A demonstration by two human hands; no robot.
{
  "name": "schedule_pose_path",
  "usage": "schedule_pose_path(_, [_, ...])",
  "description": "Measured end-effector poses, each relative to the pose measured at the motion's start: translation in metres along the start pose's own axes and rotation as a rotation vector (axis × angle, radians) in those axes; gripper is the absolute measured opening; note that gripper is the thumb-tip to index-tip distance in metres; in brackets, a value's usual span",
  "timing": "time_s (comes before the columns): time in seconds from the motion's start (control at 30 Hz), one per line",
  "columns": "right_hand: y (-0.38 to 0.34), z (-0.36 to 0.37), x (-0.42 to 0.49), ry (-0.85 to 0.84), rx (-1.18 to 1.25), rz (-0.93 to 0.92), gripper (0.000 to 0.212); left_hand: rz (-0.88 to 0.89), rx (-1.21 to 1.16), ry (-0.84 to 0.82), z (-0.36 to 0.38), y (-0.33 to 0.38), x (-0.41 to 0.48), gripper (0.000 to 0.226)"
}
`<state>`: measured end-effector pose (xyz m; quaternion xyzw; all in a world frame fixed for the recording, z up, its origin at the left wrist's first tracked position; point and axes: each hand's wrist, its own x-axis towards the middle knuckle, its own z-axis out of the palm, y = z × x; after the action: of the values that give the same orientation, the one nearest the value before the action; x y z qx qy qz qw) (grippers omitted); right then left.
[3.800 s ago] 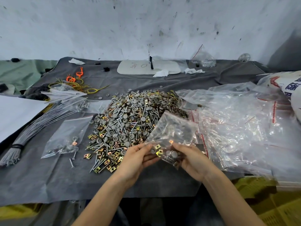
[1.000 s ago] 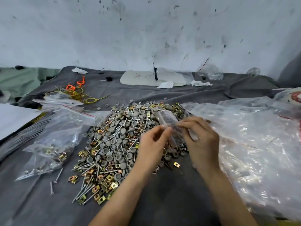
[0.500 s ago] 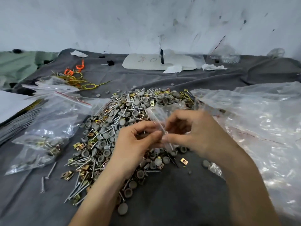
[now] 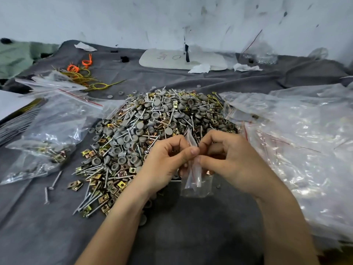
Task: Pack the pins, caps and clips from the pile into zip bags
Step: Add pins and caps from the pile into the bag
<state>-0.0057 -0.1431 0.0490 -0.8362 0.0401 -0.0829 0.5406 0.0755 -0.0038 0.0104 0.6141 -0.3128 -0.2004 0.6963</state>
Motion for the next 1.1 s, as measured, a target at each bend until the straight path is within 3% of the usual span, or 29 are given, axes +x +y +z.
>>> schedule_pose_path(0.13, [0.003,-0.003,0.001,0.051,0.076,0.018,0.022,0.014,-0.020,-0.014,0.000,0.001,0.000,0.025])
schedule_pose_path(0.3, [0.002,-0.009,0.002,0.278,0.215,0.051,0.022,0.043,0.034,0.065,0.000,0.003,0.000,0.022])
schedule_pose_path(0.43, [-0.009,-0.009,-0.004,0.136,0.173,-0.044,0.018,0.064,0.080,0.098,-0.001,0.008,-0.001,0.018])
schedule_pose_path(0.5, [-0.015,-0.008,-0.005,0.035,0.159,-0.118,0.035,0.138,0.154,0.119,-0.003,0.013,-0.002,0.022])
schedule_pose_path(0.6, [-0.005,-0.015,-0.001,0.159,0.018,-0.203,0.068,0.218,0.085,0.086,-0.010,0.025,-0.005,0.027])
schedule_pose_path(0.7, [0.007,-0.023,0.005,0.102,0.053,-0.076,0.091,0.238,0.030,-0.006,-0.013,0.032,-0.009,0.029])
schedule_pose_path(0.73, [0.013,-0.025,0.006,0.032,0.160,-0.030,0.088,0.214,-0.001,-0.015,-0.015,0.033,-0.009,0.023])
schedule_pose_path(0.8, [0.025,-0.029,0.006,-0.064,0.263,0.026,0.057,0.138,-0.071,-0.028,-0.019,0.035,-0.010,0.014])
schedule_pose_path(0.87, [0.030,-0.033,0.005,-0.079,0.317,0.041,0.035,0.064,-0.050,-0.106,-0.030,0.035,-0.011,0.024])
schedule_pose_path(0.97, [0.034,-0.047,0.000,0.016,0.417,0.058,0.035,-0.030,0.009,-0.243,-0.044,0.036,-0.012,0.042])
schedule_pose_path(1.1, [0.031,-0.050,-0.004,0.115,0.292,0.072,0.018,-0.115,0.130,-0.268,-0.043,0.033,-0.012,0.048])
